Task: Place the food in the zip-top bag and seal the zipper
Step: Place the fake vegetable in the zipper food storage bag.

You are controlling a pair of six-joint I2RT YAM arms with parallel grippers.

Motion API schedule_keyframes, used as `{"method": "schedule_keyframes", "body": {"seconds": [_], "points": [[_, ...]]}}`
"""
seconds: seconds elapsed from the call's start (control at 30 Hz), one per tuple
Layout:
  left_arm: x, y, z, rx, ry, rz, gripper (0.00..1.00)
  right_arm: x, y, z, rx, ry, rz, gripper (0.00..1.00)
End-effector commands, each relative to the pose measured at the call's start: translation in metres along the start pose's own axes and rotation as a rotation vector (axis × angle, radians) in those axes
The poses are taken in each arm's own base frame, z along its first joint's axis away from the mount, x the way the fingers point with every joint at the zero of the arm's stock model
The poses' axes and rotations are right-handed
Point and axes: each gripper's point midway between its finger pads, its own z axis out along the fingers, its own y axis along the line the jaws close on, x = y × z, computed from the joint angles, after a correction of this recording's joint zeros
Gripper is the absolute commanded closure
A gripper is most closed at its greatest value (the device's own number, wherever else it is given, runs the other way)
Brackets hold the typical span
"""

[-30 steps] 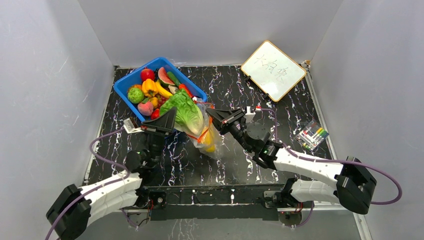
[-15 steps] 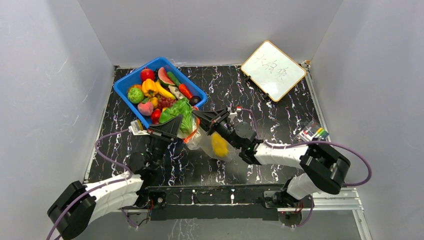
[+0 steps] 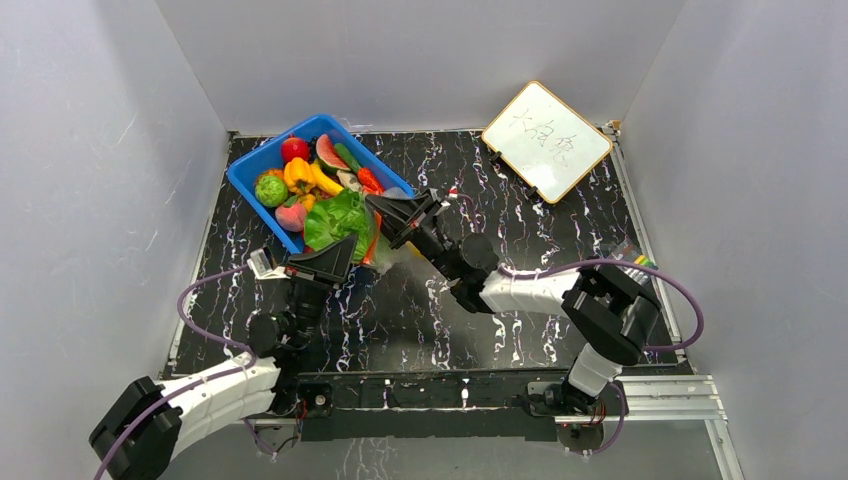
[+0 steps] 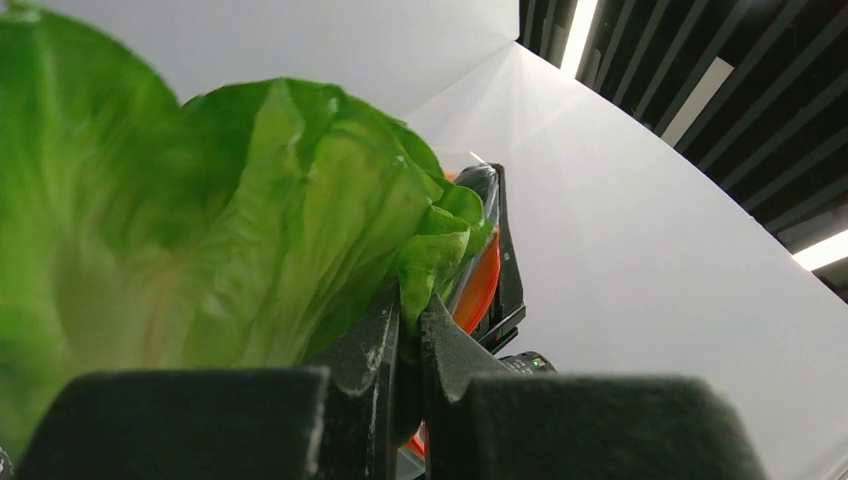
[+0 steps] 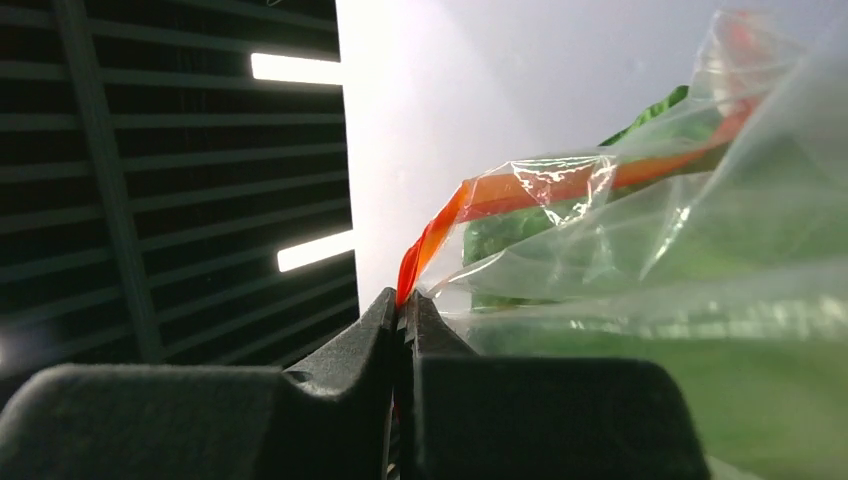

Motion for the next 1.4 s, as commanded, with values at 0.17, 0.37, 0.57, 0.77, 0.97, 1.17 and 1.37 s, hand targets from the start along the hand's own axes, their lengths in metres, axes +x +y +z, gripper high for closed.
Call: {"method": "schedule_keyframes", "body": {"seconds": [0.17,0.37,0.57,0.77,0.97,1.17,1.37], "points": [[0.004,-0.049,0.008,0.175,0.073,0.125,1.00,0.058,0.058,0.010,-0.126,0.238,-0.091,1.00],[0.024,-0.041,0.016,0.105,0.222,0.275,1.00,0.073,0.027,0.011,0.036,0.342,-0.267,1.00],[0.050,-0.015,0.019,-0.039,0.410,0.355,1.00,0.060,0.025,-0.003,0.166,0.260,-0.483,1.00],[0.070,0.015,0.018,-0.181,0.533,0.368,1.00,0.070,0.014,-0.016,0.229,0.360,-0.628,1.00],[0.076,0.022,0.025,-0.261,0.629,0.435,1.00,0.049,0.005,-0.045,0.329,0.286,-0.738,1.00],[0.088,0.028,0.024,-0.292,0.695,0.412,0.79,-0.005,0.002,-0.057,0.513,0.078,-0.972,1.00],[0.089,0.008,0.024,-0.268,0.735,0.370,0.48,-0.028,0.011,-0.064,0.513,-0.045,-0.979,1.00]]}}
